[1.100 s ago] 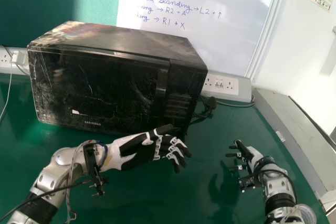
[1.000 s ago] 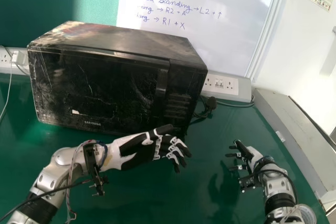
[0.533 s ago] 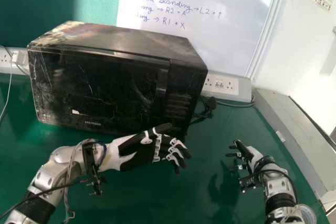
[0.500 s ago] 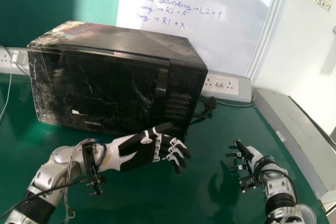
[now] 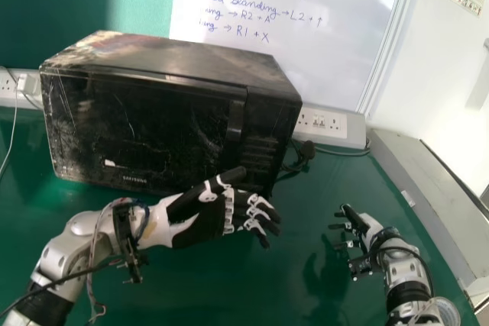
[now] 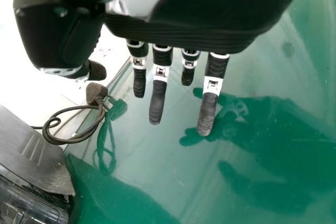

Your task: Open the door of oven

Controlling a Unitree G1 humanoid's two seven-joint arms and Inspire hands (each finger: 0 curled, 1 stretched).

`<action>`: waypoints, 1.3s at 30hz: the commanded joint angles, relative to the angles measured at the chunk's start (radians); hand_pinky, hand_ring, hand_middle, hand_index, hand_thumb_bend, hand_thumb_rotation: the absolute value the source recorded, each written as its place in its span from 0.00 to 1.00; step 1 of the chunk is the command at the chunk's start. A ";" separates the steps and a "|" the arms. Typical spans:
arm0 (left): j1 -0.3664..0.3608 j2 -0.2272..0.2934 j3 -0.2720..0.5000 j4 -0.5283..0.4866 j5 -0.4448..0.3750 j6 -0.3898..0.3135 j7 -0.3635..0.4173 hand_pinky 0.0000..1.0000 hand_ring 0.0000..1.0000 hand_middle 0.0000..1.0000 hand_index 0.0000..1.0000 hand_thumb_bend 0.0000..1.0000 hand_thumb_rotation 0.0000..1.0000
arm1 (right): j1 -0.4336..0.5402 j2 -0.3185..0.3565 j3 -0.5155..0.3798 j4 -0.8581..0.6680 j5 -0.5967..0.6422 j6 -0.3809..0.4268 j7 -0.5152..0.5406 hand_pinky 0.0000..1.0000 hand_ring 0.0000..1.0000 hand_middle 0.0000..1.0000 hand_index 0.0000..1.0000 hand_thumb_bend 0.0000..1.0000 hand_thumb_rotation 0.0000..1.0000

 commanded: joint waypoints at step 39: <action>0.110 0.054 0.038 -0.307 -0.226 0.190 0.015 0.86 1.00 1.00 0.99 1.00 0.83 | 0.007 -0.019 0.009 0.002 -0.013 -0.015 0.000 0.56 0.63 0.71 0.89 0.40 0.43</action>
